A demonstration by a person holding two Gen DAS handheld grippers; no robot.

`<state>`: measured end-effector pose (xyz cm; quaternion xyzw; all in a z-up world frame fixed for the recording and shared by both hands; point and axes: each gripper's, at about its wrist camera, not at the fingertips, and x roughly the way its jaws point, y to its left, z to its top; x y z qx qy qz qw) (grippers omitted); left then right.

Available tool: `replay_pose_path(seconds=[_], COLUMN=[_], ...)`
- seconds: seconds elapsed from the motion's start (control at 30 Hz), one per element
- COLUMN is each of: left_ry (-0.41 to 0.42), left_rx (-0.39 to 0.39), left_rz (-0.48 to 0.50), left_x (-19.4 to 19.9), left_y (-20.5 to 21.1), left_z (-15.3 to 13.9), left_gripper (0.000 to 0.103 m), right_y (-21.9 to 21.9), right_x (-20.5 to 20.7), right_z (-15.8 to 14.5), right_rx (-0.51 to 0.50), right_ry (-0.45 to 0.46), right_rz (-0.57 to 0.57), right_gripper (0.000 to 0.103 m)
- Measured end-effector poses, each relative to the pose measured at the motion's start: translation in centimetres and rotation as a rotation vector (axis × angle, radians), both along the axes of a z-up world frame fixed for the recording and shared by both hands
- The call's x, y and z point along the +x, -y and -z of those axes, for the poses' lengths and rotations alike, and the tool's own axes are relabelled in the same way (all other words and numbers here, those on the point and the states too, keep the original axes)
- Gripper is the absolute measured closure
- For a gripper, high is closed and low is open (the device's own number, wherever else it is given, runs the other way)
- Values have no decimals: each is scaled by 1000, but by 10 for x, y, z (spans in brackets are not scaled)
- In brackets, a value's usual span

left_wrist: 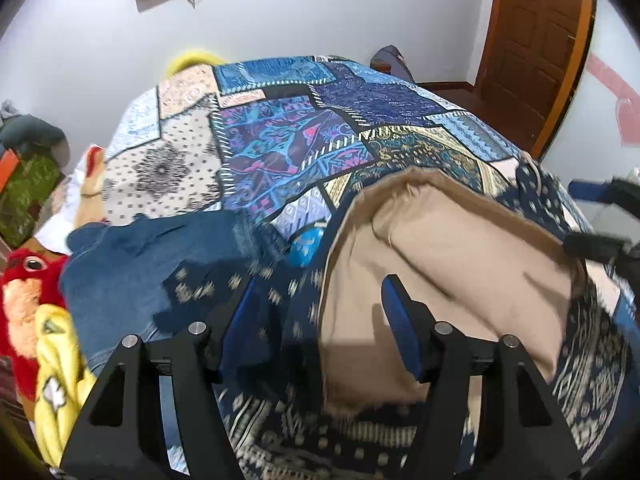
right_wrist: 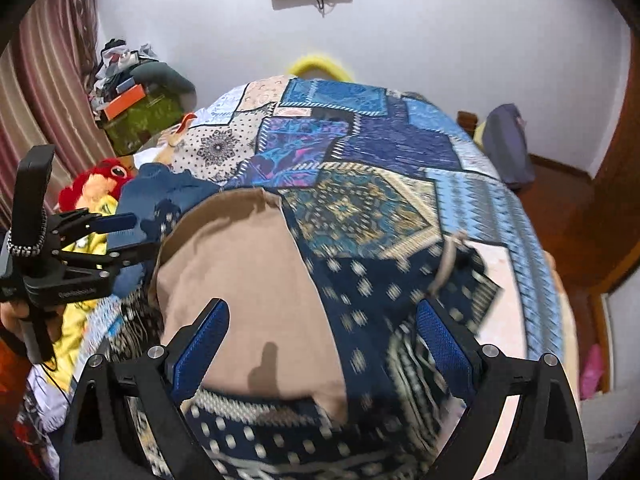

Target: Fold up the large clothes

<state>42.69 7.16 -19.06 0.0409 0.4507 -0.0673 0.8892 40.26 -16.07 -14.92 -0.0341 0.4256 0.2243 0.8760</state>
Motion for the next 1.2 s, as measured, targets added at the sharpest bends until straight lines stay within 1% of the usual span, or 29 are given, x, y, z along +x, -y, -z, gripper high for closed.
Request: replay_pose_path(seconds=[0.13, 0.2, 0.27, 0.3, 0.33, 0.37, 0.4, 0.43, 0.47, 0.53, 0.63, 0.73, 0.83, 0.93, 1.07, 1.2], left_ry=[-48, -59, -65, -65, -62, -62, -63, -62, -56, -34, -2, 32, 59, 65, 60, 20], left_rx=[-52, -87, -122, -142, -151, -159, -166, -168, -167, -172, -190, -183, -174, -170, -150, -133], left_rz=[-18, -20, -17, -8, -1, 12, 23, 30, 36, 58, 90, 122, 152, 176, 205, 244], left_x=[34, 45, 51, 54, 55, 55, 56, 56, 54, 46, 26, 0, -30, -60, -96, -133], left_y=[-2, -1, 1, 2, 4, 6, 9, 10, 11, 13, 14, 19, 23, 24, 25, 26], left_z=[16, 22, 26, 28, 27, 27, 27, 26, 24, 16, 0, -20, -37, -47, -46, -31], left_gripper=[40, 40, 41, 44, 54, 65, 72, 83, 92, 94, 96, 96, 96, 96, 96, 96], right_y=[-15, -18, -23, -26, -28, -29, -32, -33, -36, -36, -33, -29, -25, -20, -15, -9], right_x=[33, 46, 58, 64, 67, 69, 71, 72, 71, 69, 56, 35, 8, -21, -63, -98], right_z=[19, 28, 38, 43, 46, 48, 49, 50, 49, 48, 38, 23, 7, -4, -13, -10], right_rx=[27, 48, 54, 57, 54, 51, 44, 36, 33, 42, 74, 82, 100, 100, 90, 78], right_ry=[-86, -124, -162, -176, -180, -176, -167, -158, -145, -140, -119, -87, -69, -53, -47, -61], right_rz=[-2, -4, -8, -14, -13, -13, -21, -29, -39, -49, -64, -84, -104, -131, -162, -178], right_gripper=[10, 15, 35, 41, 52, 60, 66, 77, 86, 92, 95, 95, 95, 95, 95, 95])
